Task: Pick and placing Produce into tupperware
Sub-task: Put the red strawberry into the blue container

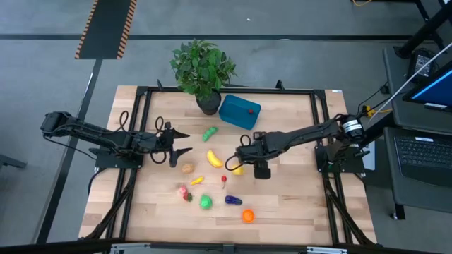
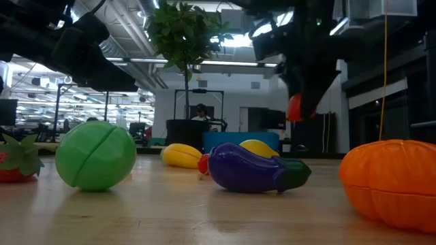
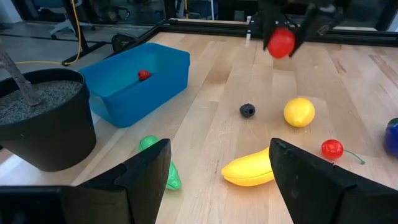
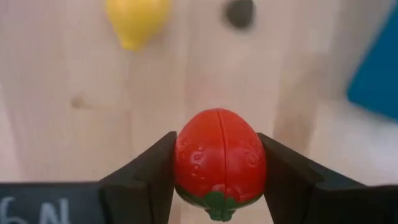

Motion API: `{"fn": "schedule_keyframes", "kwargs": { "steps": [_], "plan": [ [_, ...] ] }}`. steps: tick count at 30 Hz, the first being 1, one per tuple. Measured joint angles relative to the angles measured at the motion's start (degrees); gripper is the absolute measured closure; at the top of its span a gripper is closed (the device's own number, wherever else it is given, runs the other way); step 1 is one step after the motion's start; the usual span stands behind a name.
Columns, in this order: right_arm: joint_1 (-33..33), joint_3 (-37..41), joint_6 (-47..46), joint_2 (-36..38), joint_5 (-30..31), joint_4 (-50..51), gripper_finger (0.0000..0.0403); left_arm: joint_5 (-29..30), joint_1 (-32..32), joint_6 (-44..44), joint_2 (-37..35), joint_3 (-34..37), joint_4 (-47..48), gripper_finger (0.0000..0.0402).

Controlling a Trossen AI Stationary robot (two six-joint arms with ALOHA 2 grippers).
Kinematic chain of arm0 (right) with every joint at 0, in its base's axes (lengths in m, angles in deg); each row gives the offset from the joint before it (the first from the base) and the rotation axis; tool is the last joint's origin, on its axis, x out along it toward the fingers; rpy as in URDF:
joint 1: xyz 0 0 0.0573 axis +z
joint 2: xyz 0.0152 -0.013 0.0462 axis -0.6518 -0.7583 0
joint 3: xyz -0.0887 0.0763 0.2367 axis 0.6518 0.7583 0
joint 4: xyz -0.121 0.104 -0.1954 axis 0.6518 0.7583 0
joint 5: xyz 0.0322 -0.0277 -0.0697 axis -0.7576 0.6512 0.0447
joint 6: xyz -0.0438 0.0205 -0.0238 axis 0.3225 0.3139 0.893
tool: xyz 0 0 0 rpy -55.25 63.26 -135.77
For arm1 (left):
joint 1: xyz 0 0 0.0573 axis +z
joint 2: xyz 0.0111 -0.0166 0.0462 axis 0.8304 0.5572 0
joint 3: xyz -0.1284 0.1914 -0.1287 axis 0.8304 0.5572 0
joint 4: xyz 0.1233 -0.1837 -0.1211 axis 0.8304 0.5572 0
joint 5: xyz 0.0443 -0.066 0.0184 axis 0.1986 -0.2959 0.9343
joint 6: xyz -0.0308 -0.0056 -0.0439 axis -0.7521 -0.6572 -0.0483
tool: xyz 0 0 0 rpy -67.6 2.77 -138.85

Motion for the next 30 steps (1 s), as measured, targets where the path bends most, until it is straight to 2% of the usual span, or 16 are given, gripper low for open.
{"fn": "schedule_keyframes", "kwargs": {
  "steps": [6, 12, 18, 30],
  "plan": [
    [0.38, 2.06, -7.98, 3.99, 2.72, 3.55, 0.0212, 0.00, 0.00, 0.02, 0.02, 0.00, 0.02, 0.0137],
    [2.24, 12.43, -13.80, 12.59, 6.36, -3.36, 0.0212, 0.00, -0.01, 0.02, 0.02, 0.00, 0.09, 0.0137],
    [3.12, 27.43, -15.15, 25.32, 7.65, -22.70, 0.0212, 0.00, 0.00, 0.02, 0.02, 0.00, 0.07, 0.0137],
    [1.46, 51.24, -5.38, 47.25, 7.41, -54.57, 0.0212, -0.02, -0.01, 0.02, 0.02, 0.00, -0.20, 0.0137]
  ]
}}
